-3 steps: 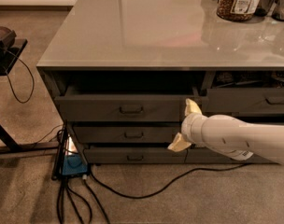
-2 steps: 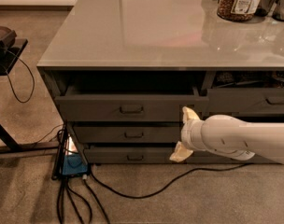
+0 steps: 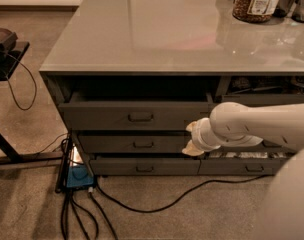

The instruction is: Close top drawer

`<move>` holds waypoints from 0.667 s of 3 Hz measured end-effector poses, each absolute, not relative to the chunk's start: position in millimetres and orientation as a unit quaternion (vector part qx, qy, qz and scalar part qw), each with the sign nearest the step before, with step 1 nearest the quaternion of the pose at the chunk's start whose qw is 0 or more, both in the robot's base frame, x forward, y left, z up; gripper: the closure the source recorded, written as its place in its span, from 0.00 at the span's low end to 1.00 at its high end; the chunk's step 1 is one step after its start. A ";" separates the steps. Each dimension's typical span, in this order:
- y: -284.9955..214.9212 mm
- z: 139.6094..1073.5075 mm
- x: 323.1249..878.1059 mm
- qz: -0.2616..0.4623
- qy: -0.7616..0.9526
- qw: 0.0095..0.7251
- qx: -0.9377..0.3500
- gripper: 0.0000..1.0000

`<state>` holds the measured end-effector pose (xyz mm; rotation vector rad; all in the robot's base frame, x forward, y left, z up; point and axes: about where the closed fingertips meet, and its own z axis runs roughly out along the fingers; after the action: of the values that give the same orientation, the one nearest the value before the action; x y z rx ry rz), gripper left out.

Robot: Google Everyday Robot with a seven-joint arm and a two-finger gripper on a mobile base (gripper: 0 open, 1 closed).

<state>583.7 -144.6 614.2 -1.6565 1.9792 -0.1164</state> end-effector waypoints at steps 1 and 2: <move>-152.6 622.9 603.0 -0.051 0.748 0.303 -0.588 0.66; -170.0 638.9 647.5 -0.090 0.764 0.372 -0.520 0.89</move>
Offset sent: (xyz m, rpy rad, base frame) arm 0.1179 -0.0529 0.0487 0.2196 -0.4265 -0.3893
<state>647.5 -170.0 638.9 -1.3316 1.9569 -0.2311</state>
